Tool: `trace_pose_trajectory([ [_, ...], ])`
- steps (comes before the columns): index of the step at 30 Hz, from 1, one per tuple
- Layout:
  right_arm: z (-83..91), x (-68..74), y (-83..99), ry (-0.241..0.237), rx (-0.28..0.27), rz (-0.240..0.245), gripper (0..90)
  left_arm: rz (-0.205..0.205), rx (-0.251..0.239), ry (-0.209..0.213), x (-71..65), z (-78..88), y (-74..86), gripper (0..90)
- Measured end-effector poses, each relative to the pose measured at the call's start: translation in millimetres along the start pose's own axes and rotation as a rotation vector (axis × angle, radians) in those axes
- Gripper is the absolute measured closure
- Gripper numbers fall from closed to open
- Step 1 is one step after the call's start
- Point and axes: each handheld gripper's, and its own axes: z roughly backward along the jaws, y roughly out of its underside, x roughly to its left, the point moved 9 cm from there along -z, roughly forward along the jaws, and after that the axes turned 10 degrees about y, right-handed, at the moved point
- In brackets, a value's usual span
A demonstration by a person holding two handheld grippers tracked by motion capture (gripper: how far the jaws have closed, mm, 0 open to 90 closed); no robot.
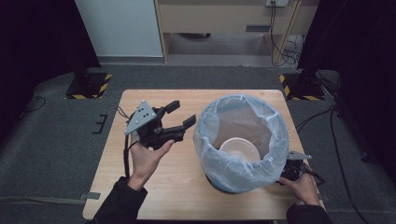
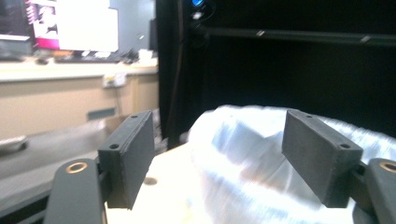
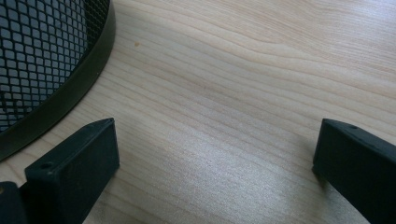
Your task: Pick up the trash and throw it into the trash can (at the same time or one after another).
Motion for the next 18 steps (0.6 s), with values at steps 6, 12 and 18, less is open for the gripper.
trace_pose_trajectory([
  [6,0.0,0.2,0.1,0.0,0.001,-0.002,0.5,0.037,0.101,-0.067,21.4,26.4,34.1,23.1],
  [12,0.1,0.3,0.1,0.0,0.001,-0.003,0.5,0.088,0.228,-0.091,34.9,40.6,81.7,21.5],
  [18,0.1,0.3,0.1,0.0,0.001,-0.002,0.5,0.15,0.413,-0.11,48.0,53.2,146.5,20.5],
])
